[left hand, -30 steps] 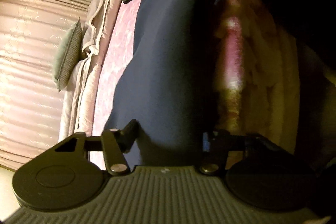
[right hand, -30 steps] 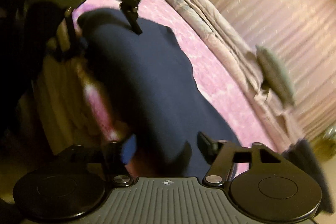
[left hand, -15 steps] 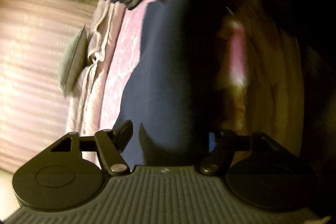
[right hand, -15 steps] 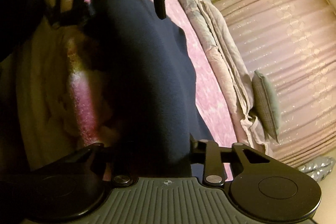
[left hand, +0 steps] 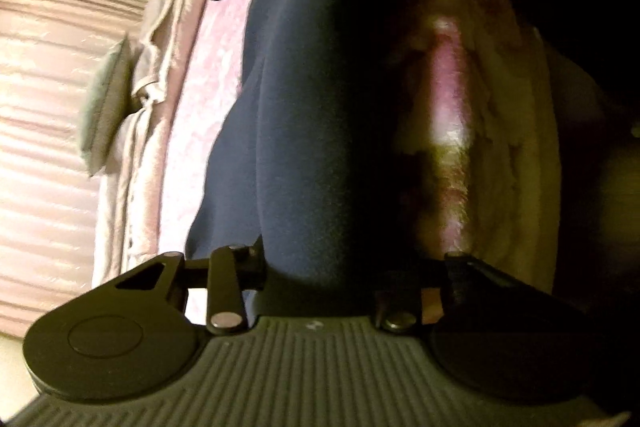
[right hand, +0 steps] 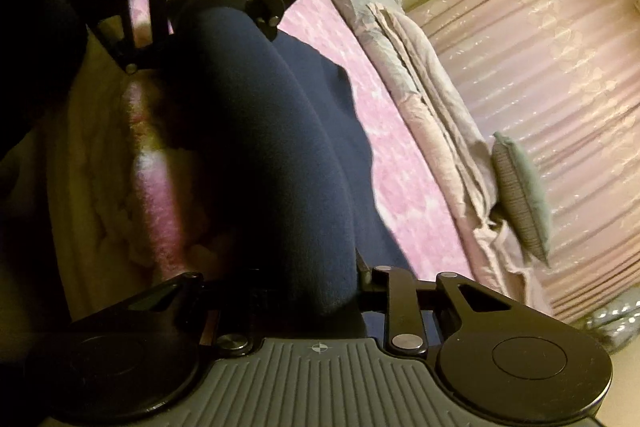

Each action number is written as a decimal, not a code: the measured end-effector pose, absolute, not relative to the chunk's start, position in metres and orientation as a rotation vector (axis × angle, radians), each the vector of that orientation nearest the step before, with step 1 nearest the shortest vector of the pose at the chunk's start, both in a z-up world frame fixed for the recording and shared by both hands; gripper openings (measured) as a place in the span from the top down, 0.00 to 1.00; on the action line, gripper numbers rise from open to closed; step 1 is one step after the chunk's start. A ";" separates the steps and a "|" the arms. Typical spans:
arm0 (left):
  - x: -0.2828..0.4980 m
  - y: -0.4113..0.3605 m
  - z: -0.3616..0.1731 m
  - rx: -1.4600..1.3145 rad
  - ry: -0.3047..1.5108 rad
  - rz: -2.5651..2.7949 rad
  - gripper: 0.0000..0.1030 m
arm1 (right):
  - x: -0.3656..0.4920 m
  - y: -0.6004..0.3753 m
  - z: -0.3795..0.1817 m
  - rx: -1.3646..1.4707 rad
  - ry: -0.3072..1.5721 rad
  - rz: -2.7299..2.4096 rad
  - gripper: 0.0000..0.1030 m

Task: Fold clothes
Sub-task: 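Lift the vest with both grippers, folding it in half, then carry the folded vest with both grippers onto the dark clothes stack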

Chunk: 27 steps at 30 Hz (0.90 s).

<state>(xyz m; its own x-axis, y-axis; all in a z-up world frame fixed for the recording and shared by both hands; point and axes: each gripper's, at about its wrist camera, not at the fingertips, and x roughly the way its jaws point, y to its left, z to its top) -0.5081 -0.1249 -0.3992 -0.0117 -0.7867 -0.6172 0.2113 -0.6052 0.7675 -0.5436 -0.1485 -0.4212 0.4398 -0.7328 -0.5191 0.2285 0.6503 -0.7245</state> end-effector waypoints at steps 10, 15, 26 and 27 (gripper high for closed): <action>-0.513 -0.143 -0.280 1.700 -0.392 -1.877 0.69 | -0.544 -0.168 -0.299 -0.343 1.080 -0.515 0.76; -0.541 -0.136 -0.188 1.773 -0.325 -1.943 0.69 | -0.572 -0.165 -0.206 -0.201 1.139 -0.458 0.76; -0.631 -0.180 -0.096 1.656 -0.466 -1.996 0.69 | -0.669 -0.203 -0.090 -0.216 1.154 -0.624 0.76; -0.636 -0.189 -0.091 1.643 -0.492 -2.006 0.69 | -0.675 -0.209 -0.085 -0.220 1.158 -0.641 0.76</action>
<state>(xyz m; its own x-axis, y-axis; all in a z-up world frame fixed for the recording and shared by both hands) -0.6358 -0.1892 -0.0911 -0.1494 -0.5834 -0.7983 0.1482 -0.8115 0.5653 -0.6753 -0.2091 -0.0854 0.2476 -0.5747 -0.7800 0.3558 0.8027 -0.4785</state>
